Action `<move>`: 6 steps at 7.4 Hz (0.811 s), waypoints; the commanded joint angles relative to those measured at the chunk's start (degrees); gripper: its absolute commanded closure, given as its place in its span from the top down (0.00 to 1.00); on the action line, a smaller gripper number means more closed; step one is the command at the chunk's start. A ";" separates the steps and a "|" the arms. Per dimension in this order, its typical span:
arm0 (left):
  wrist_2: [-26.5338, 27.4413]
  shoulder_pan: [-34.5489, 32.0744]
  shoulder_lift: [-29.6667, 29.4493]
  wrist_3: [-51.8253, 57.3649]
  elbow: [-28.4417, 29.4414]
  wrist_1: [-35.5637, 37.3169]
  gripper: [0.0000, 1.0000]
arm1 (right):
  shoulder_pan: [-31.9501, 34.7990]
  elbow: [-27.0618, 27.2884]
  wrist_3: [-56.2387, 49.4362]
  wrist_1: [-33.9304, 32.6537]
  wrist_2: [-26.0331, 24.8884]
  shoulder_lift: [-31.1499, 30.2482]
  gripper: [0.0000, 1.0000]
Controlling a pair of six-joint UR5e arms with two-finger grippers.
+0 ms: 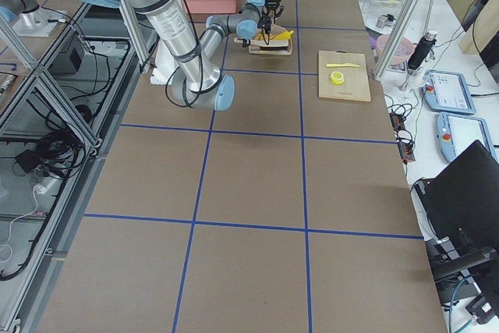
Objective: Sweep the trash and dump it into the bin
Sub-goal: 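Sweep the corn farther into the dustpan with the right gripper's brush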
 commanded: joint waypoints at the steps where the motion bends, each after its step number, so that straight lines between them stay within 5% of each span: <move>1: 0.10 -0.07 0.33 -0.09 -0.03 -1.19 0.00 | 0.37 1.16 -1.15 -0.11 0.06 -2.40 0.00; 6: 0.28 0.02 3.84 -4.30 2.50 -13.37 0.00 | 0.81 3.18 -1.34 -0.81 0.14 -6.10 0.00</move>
